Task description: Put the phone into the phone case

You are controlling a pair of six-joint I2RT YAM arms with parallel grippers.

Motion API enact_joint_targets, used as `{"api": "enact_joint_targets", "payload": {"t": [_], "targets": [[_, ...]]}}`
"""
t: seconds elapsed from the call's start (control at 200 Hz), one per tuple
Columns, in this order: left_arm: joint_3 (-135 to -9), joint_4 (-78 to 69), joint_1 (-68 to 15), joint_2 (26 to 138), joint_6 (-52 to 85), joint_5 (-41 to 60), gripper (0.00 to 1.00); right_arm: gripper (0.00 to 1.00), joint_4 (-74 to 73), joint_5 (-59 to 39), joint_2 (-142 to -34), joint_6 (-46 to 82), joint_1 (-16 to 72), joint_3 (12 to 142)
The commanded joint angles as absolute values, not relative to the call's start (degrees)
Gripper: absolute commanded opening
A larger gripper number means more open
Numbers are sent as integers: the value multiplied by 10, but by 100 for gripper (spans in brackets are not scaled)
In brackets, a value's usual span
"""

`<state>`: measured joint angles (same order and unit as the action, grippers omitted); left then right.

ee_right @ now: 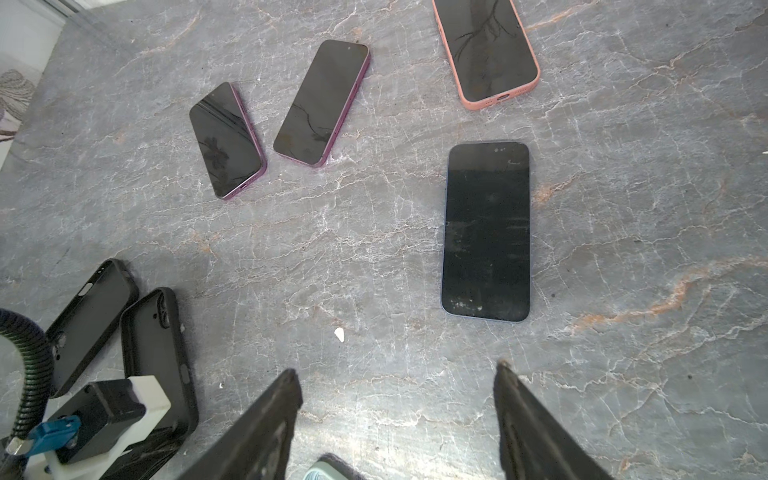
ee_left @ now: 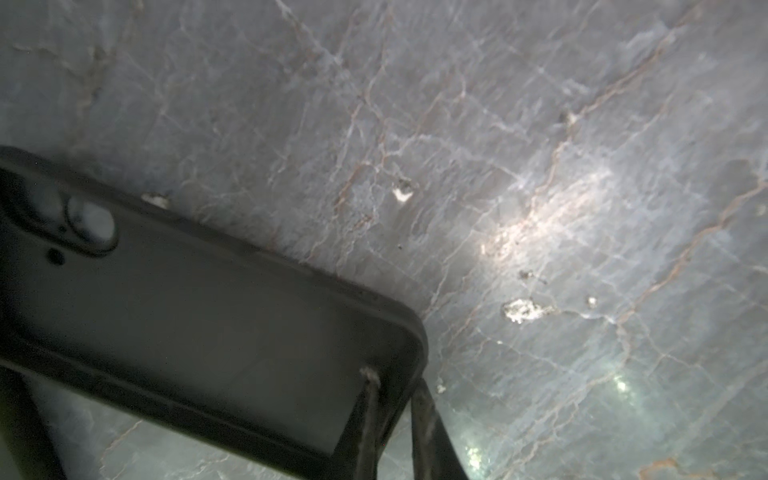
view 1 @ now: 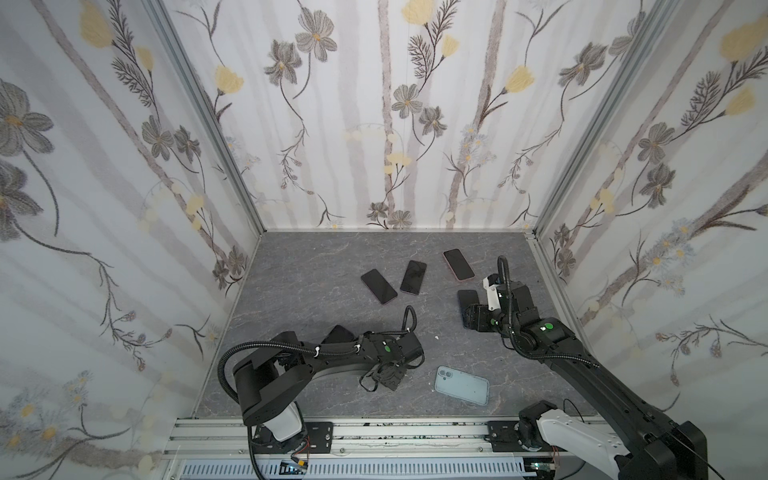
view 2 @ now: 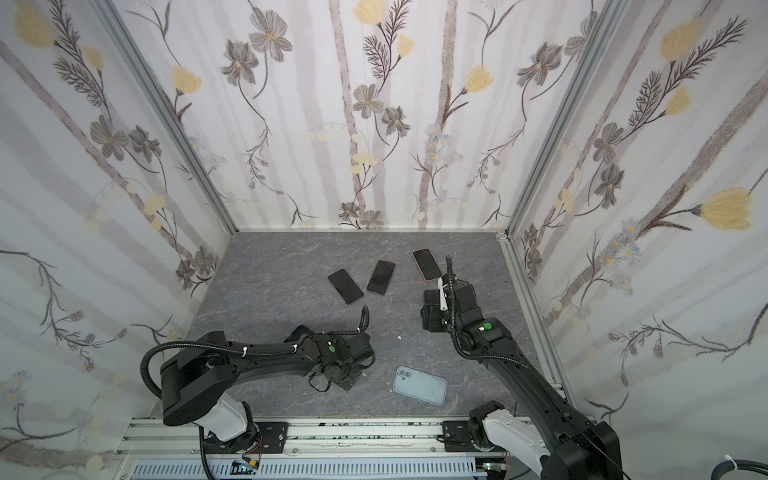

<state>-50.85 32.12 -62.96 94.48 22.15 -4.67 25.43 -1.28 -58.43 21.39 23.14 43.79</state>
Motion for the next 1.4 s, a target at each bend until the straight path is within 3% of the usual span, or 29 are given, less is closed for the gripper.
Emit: {"api": "enact_joint_targets", "payload": {"t": [0.0,0.485,0.829,1.184,1.394], "targets": [[-520,251,-623,969,246,0,13,73,234,-19,-584,217,232,436],[-639,133,-568,1080,353,94,13,75,250,8,-596,245,226,409],[-598,-20,-533,1069,504,128,17,79,262,22,-616,254,199,418],[-577,-81,-514,1003,554,117,52,87,260,33,-697,228,170,466],[-575,-41,-488,927,495,74,59,95,251,39,-796,215,162,505]]}}
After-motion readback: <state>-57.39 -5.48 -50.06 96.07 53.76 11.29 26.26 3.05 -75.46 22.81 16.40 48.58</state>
